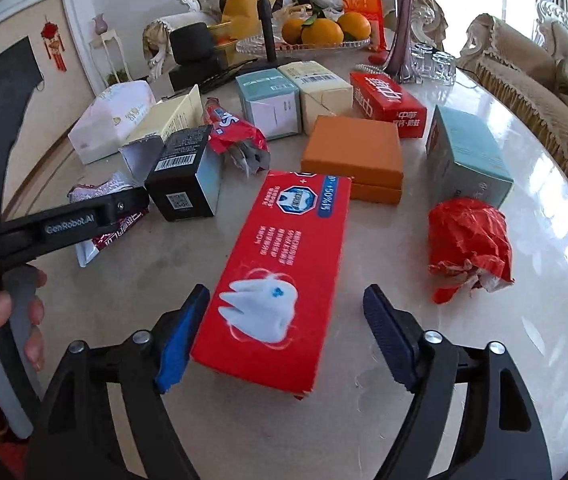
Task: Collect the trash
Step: 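Grasp the silver-red snack packet with the left tool while the right tool grasps the red toothpaste box, then carry the snack packet and toothpaste box over the wastebasket and open both tools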
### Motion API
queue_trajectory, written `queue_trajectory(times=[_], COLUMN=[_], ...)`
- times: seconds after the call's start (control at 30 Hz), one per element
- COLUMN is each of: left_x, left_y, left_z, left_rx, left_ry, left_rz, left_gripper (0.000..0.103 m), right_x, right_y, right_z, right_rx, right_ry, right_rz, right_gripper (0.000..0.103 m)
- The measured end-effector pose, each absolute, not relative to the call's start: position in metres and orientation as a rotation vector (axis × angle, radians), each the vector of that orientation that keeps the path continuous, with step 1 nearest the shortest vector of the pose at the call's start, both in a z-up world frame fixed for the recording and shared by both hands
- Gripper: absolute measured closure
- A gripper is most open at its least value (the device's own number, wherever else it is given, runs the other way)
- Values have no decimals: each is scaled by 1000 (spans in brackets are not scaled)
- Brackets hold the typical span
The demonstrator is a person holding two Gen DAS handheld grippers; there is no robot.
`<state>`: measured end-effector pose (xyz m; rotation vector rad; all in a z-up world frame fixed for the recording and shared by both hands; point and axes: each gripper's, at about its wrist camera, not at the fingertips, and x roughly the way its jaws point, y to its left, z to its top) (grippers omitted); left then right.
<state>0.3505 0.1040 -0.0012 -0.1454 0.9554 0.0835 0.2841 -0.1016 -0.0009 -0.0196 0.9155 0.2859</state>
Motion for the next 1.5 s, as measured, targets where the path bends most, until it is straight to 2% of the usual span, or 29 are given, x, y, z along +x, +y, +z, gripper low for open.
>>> queue_trajectory(times=[0.07,0.1,0.2,0.3,0.57,0.73,0.93,1.03,1.2,1.33,1.47,1.5], left_x=[349,347,345,341,296,206,81,30,-29,-39,-40,-38], left_y=[104,106,112,112,101,79,30,6,-30,-41,-53,-55], left_z=[0,1,2,4,40,76,73,55,-16,-81,-121,-127], left_rx=[-119,-110,-156,-175,-173,-131,-50,-16,60,34,22,20], left_ry=[945,937,925,915,837,743,737,791,946,1115,1225,1248], left_rz=[83,93,72,81,7,-127,-311,-382,-425,-431,-455,-461], left_gripper=[37,49,58,61,62,62,62,62,62,62,62,58], right_x=[281,280,277,269,230,160,60,14,-42,-54,-59,-61], right_y=[-105,-107,-112,-117,-142,-172,-205,-213,-215,-223,-217,-217], right_z=[0,0,0,1,34,59,60,48,3,-56,-95,-99], right_rx=[-35,-30,-10,16,55,56,122,140,83,112,106,105], right_ry=[907,907,908,899,824,739,735,804,945,1106,1205,1216], right_rz=[274,282,309,328,355,390,435,488,437,361,341,342], right_gripper=[54,58,58,58,58,58,58,58,58,58,58,58])
